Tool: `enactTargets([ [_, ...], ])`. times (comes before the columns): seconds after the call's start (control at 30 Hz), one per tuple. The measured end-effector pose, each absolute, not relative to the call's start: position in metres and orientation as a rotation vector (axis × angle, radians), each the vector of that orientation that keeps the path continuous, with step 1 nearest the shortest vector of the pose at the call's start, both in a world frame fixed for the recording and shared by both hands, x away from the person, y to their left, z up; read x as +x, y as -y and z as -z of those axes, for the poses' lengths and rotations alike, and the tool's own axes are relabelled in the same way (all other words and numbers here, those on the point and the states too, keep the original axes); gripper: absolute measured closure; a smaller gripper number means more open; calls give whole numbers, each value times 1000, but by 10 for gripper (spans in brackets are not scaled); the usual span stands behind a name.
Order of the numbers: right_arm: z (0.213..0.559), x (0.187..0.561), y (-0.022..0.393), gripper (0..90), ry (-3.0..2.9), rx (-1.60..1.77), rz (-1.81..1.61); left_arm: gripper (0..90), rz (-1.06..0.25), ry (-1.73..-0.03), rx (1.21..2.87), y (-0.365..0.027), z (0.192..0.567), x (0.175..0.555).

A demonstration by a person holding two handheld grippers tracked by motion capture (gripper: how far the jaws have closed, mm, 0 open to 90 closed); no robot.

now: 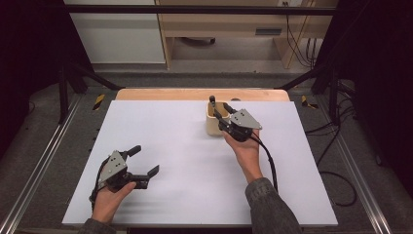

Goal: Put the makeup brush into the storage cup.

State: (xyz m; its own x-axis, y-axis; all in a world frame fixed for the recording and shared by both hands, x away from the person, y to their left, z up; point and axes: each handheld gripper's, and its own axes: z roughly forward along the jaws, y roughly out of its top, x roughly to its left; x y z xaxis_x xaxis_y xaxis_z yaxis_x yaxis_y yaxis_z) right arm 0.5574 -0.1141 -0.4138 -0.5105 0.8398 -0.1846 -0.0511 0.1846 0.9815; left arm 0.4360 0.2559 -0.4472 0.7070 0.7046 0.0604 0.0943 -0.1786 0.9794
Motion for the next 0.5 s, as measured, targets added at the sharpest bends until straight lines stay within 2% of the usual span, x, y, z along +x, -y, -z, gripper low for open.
enactTargets([
  [0.17,413,556,114,521,-1679,763,-1431,34,-618,-647,1685,-256,447,436],
  [0.2,412,556,114,478,-1682,771,-1433,34,-619,-648,1685,-256,447,436],
  [0.3,411,556,114,441,-1685,782,-1433,33,-619,-647,1685,-256,447,436],
  [0.33,410,556,115,381,-1691,792,-1433,32,-618,-647,1685,-256,447,436],
  [0.5,409,556,118,319,-1708,820,-1430,31,-619,-645,1686,-256,447,436],
])
